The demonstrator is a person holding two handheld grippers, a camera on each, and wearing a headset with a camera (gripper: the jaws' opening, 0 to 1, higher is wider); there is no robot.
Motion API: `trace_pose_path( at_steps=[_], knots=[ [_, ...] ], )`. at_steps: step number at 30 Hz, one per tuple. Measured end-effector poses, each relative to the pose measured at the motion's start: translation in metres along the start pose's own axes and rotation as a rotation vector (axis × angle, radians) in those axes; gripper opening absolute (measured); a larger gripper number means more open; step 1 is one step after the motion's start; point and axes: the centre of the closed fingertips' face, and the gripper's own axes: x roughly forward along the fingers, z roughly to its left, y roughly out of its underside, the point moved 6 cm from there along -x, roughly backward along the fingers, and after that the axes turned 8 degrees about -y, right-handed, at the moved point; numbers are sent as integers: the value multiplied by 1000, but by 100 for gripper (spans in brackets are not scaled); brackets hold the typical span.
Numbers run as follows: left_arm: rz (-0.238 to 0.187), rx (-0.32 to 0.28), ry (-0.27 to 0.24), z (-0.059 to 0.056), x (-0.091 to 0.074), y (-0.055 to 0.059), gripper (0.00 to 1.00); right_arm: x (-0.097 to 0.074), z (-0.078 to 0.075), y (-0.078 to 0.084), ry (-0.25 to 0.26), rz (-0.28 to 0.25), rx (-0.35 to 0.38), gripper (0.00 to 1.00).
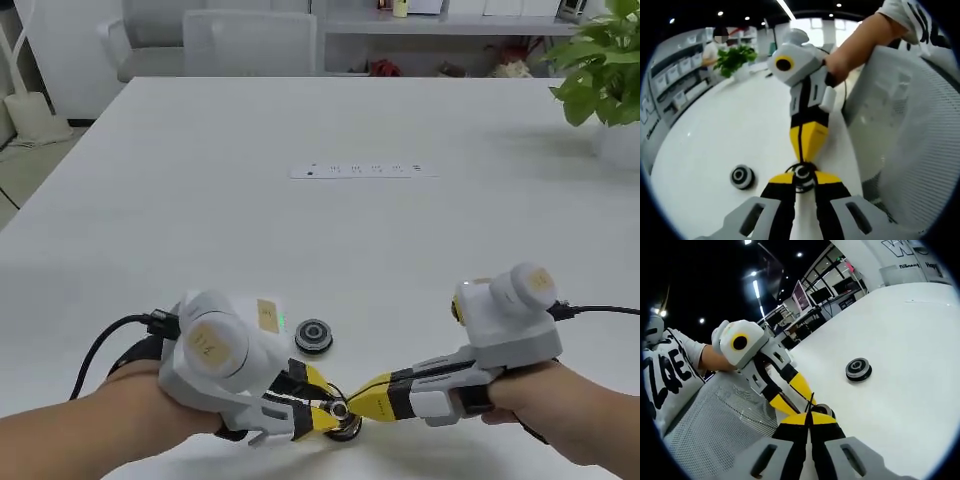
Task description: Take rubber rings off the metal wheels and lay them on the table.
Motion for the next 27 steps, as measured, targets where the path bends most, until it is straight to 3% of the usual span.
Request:
trace_pose_path(
  at_steps=[12, 27],
  knots=[
    [-55, -27, 1, -2, -20, -7, 22, -1, 3, -3, -9, -7, 2, 0],
    [-100, -69, -26, 2, -48, -3, 38, 2, 10, -14, -24, 1, -16, 0]
  ],
)
